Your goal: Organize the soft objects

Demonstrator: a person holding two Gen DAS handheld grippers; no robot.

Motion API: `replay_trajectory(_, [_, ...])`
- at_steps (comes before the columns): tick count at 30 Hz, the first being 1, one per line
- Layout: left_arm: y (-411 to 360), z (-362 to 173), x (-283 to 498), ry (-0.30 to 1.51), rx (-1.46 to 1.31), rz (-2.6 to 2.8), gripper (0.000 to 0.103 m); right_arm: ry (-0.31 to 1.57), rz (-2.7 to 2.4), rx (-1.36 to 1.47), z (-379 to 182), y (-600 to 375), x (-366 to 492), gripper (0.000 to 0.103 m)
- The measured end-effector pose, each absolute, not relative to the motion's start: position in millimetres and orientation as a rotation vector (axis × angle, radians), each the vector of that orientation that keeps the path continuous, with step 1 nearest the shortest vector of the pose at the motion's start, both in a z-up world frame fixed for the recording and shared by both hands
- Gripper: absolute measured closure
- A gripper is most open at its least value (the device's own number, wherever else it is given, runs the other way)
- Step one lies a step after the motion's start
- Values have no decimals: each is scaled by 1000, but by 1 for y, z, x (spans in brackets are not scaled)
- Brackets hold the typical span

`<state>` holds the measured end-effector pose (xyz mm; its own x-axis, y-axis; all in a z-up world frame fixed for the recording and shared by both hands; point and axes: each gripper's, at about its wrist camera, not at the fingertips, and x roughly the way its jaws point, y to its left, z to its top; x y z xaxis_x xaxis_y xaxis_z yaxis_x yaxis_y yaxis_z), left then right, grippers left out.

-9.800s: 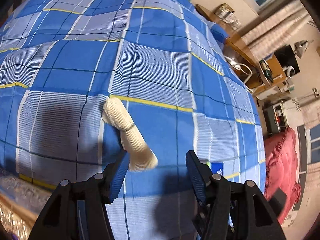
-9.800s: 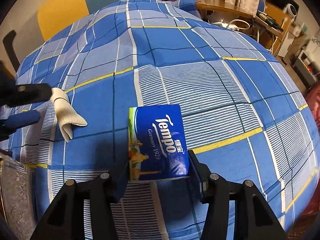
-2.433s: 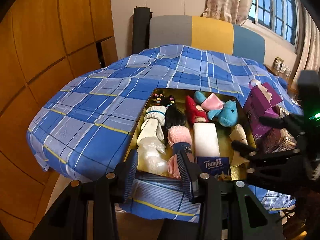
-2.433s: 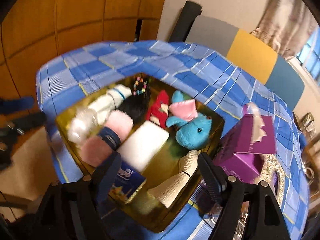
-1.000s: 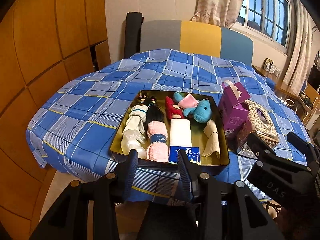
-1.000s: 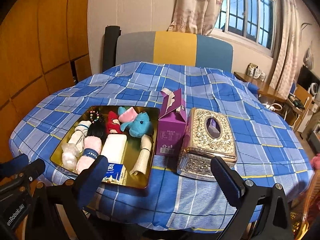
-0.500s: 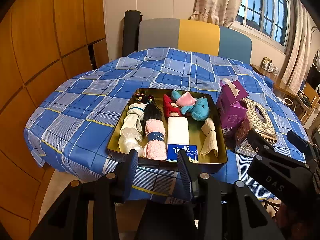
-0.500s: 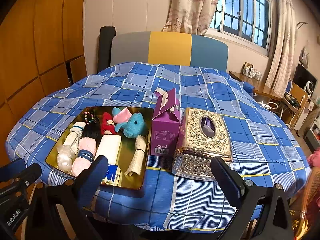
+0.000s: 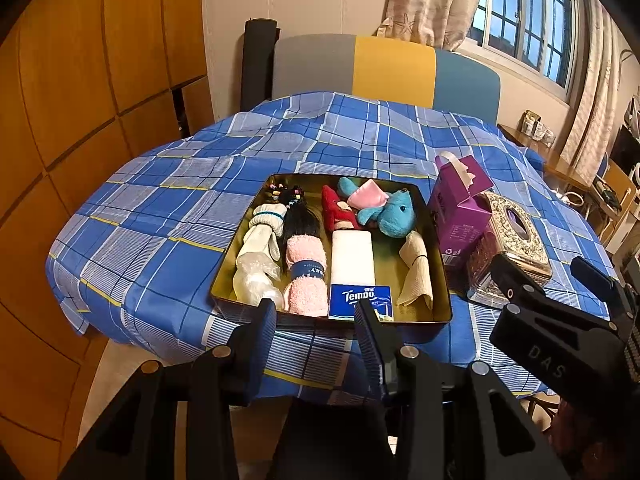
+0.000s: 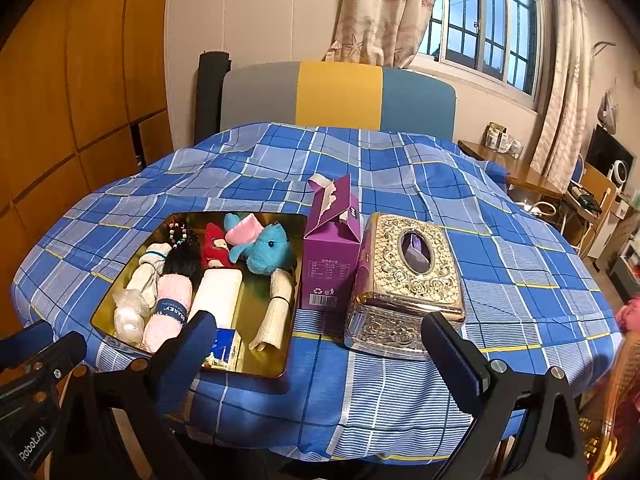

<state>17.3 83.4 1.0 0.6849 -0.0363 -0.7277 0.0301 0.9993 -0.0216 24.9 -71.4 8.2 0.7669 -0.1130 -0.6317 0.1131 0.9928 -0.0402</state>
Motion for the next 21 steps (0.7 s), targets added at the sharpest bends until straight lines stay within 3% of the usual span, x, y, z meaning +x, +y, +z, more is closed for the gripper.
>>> replay_trajectory(21, [82, 0, 17, 818, 3, -36, 62, 701, -135, 18, 6, -74, 28, 0])
